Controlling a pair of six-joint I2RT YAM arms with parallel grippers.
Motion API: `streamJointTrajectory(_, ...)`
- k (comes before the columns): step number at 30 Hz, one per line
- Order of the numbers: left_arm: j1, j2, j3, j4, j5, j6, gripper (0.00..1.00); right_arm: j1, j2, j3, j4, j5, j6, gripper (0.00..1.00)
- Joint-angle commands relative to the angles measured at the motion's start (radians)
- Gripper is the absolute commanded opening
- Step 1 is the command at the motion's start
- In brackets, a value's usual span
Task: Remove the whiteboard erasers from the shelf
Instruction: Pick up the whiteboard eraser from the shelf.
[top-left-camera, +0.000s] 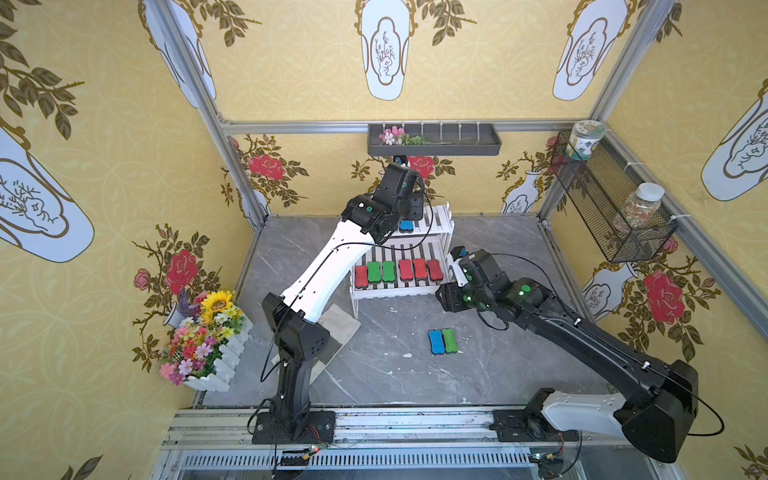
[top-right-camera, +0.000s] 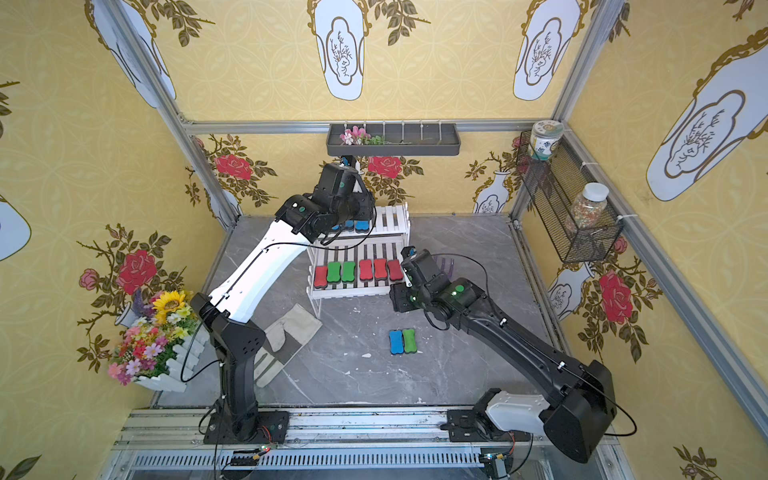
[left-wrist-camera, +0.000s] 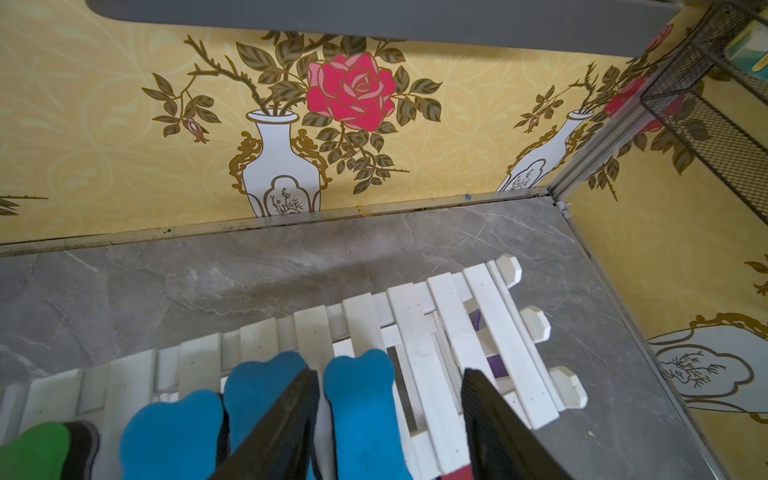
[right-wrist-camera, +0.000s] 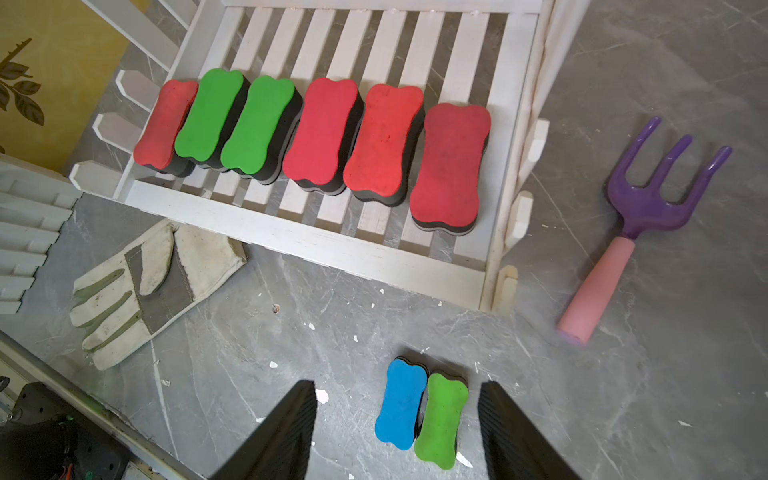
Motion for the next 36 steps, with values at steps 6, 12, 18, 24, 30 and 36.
streamJointTrajectory(6, 0.01, 0.045, 0.022, -0.112, 0.038, 0.023, 0.57, -0.024, -0.034, -0.021, 0.006, -0.018, -0.009, 0.67)
streamJointTrajectory(12, 0.008, 0.04, -0.019, -0.106, 0.029, 0.019, 0.56, -0.032, -0.039, -0.027, 0.005, -0.028, -0.009, 0.67)
streamJointTrajectory(18, -0.001, 0.05, -0.022, -0.102, 0.018, 0.022, 0.55, -0.043, -0.05, -0.035, 0.007, -0.026, -0.009, 0.68)
streamJointTrajectory(24, -0.027, 0.076, -0.019, -0.118, -0.05, 0.049, 0.53, -0.052, -0.056, -0.041, 0.007, -0.028, -0.007, 0.68)
streamJointTrajectory(30, -0.039, 0.078, -0.018, -0.114, -0.094, 0.06, 0.46, -0.058, -0.059, -0.042, 0.01, -0.028, -0.005, 0.68)
streamJointTrajectory(36, -0.051, 0.054, -0.011, -0.069, -0.098, 0.059, 0.35, -0.062, -0.062, -0.046, 0.007, -0.026, -0.001, 0.68)
